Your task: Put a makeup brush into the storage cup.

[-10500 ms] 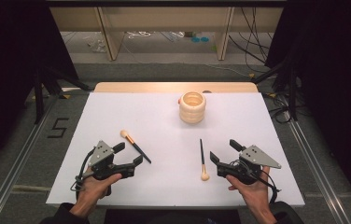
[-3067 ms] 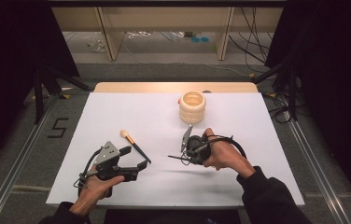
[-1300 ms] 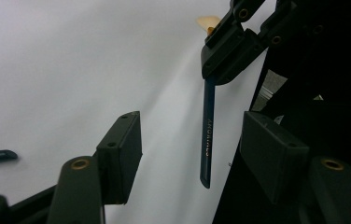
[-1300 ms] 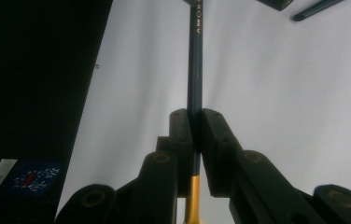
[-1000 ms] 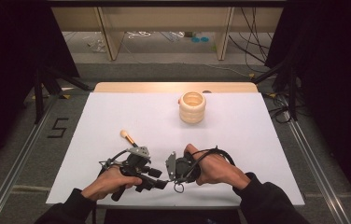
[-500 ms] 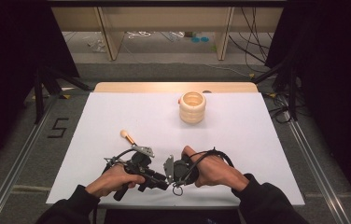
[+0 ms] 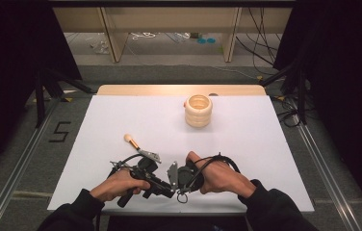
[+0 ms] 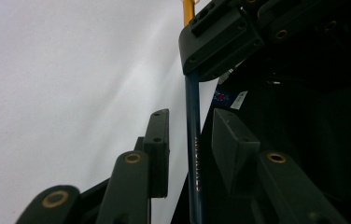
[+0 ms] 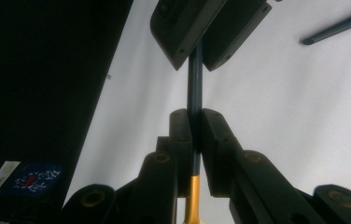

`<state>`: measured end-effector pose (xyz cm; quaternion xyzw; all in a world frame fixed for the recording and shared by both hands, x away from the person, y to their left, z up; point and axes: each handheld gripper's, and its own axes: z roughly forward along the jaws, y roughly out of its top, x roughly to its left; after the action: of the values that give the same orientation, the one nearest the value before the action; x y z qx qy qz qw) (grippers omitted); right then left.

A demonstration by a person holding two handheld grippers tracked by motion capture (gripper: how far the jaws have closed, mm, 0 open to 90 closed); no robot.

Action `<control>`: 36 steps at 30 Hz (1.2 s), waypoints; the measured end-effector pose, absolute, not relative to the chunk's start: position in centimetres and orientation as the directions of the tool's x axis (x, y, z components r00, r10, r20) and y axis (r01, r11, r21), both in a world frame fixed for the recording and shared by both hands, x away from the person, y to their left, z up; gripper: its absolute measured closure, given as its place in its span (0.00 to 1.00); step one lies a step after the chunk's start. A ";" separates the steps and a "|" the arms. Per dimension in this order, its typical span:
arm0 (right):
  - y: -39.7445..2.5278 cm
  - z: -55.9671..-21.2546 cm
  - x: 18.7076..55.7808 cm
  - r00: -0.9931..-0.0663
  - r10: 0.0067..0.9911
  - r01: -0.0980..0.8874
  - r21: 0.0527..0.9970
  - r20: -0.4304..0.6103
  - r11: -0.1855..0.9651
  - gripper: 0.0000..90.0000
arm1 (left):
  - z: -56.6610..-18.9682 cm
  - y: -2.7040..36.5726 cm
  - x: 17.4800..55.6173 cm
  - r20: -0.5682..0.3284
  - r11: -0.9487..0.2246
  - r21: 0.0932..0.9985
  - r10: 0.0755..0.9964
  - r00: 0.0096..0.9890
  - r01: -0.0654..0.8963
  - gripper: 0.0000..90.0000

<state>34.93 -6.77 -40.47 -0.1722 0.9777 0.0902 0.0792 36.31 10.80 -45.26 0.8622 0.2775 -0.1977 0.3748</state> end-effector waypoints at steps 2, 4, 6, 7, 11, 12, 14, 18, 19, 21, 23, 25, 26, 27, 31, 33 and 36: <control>-6.8 -40.5 34.9 -0.928 -0.323 -0.352 0.151 -0.184 0.924 0.92 | -45.3 10.8 36.3 -0.552 -0.567 0.533 0.330 0.766 0.628 0.76; -6.7 -40.7 34.9 -0.931 -0.320 -0.349 0.172 -0.175 0.921 0.92 | -45.3 10.7 36.4 -0.552 -0.570 0.531 0.328 0.766 0.627 0.77; -6.7 -40.7 34.9 -0.927 -0.332 -0.361 0.173 -0.176 0.916 0.92 | -45.4 10.6 36.4 -0.556 -0.571 0.527 0.329 0.763 0.630 0.77; -6.6 -40.6 34.9 -0.926 -0.334 -0.363 0.169 -0.177 0.916 0.92 | -45.4 10.6 36.4 -0.555 -0.574 0.525 0.329 0.764 0.629 0.77; -6.5 -40.5 34.7 -0.927 -0.324 -0.352 0.141 -0.189 0.925 0.92 | -45.5 10.5 36.4 -0.562 -0.573 0.519 0.329 0.758 0.634 0.79; -6.4 -40.5 34.7 -0.924 -0.330 -0.358 0.139 -0.192 0.923 0.92 | -45.5 10.5 36.4 -0.564 -0.574 0.518 0.328 0.758 0.634 0.79; -6.4 -40.7 34.8 -0.923 -0.340 -0.368 0.158 -0.179 0.916 0.92 | -45.5 10.4 36.4 -0.565 -0.576 0.517 0.326 0.758 0.633 0.80; -6.3 -40.5 34.7 -0.921 -0.339 -0.366 0.135 -0.191 0.921 0.92 | -45.6 10.3 36.5 -0.566 -0.585 0.508 0.325 0.757 0.632 0.82; -6.3 -40.5 34.7 -0.921 -0.339 -0.366 0.135 -0.191 0.921 0.92 | -45.6 10.3 36.4 -0.569 -0.585 0.508 0.324 0.756 0.632 0.82; -6.3 -40.5 34.6 -0.925 -0.330 -0.358 0.140 -0.187 0.923 0.92 | -45.6 10.2 36.4 -0.575 -0.581 0.506 0.323 0.752 0.637 0.83; -6.3 -40.5 34.6 -0.926 -0.328 -0.356 0.140 -0.186 0.924 0.92 | -45.6 10.2 36.4 -0.572 -0.591 0.503 0.319 0.755 0.631 0.84; -6.3 -40.5 34.5 -0.925 -0.330 -0.358 0.139 -0.187 0.923 0.92 | -45.6 10.2 36.4 -0.571 -0.595 0.503 0.316 0.758 0.627 0.85; -6.3 -40.5 34.5 -0.925 -0.330 -0.358 0.139 -0.187 0.923 0.92 | -45.6 10.2 36.4 -0.571 -0.595 0.503 0.316 0.758 0.627 0.85; -6.3 -40.6 34.5 -0.925 -0.331 -0.359 0.141 -0.187 0.922 0.92 | -45.6 10.1 36.4 -0.572 -0.594 0.501 0.319 0.756 0.629 0.85; -6.3 -40.6 34.6 -0.920 -0.343 -0.371 0.143 -0.187 0.918 0.92 | -45.7 10.1 36.5 -0.580 -0.590 0.498 0.318 0.750 0.635 0.86; -6.3 -40.6 34.6 -0.921 -0.344 -0.372 0.148 -0.185 0.916 0.92 | -45.7 10.1 36.5 -0.576 -0.593 0.496 0.321 0.752 0.634 0.87; -6.3 -40.8 34.6 -0.922 -0.344 -0.373 0.165 -0.178 0.913 0.92 | -45.7 10.1 36.5 -0.574 -0.594 0.497 0.321 0.753 0.632 0.88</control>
<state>34.64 -6.31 -40.75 -0.1839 0.9753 0.0981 0.0730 36.52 10.14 -45.70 0.8658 0.2752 -0.2183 0.3564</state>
